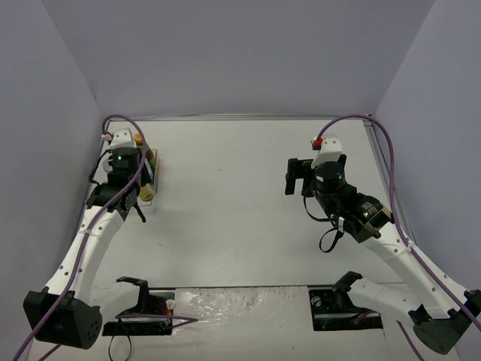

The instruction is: Organize the condiment bottles

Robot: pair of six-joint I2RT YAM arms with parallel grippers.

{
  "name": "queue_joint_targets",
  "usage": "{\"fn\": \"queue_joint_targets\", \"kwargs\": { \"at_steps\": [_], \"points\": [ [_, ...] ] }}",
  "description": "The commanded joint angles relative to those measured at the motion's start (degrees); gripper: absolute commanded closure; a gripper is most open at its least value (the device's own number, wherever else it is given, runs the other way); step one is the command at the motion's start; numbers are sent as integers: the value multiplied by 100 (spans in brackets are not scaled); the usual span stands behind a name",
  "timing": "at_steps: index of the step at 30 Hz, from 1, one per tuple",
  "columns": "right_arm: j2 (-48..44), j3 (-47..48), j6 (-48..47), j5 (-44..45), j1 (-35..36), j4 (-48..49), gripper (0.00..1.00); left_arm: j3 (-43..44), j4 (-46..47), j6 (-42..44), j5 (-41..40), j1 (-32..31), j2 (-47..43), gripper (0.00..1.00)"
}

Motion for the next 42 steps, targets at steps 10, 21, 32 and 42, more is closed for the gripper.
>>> {"fn": "queue_joint_targets", "kwargs": {
  "at_steps": [10,21,32,42],
  "points": [
    [-79,41,20,-64,-43,265,0,-87,1279,218,571,913,240,100],
    [-33,-17,2,-49,-43,262,0,-828,2018,247,853,913,540,100],
    [-78,-152,37,-67,-43,280,0,-1215,2321,261,931,913,611,72],
    [-275,-105,32,-85,-43,280,0,-986,1732,265,907,913,248,20]
  ]
}}
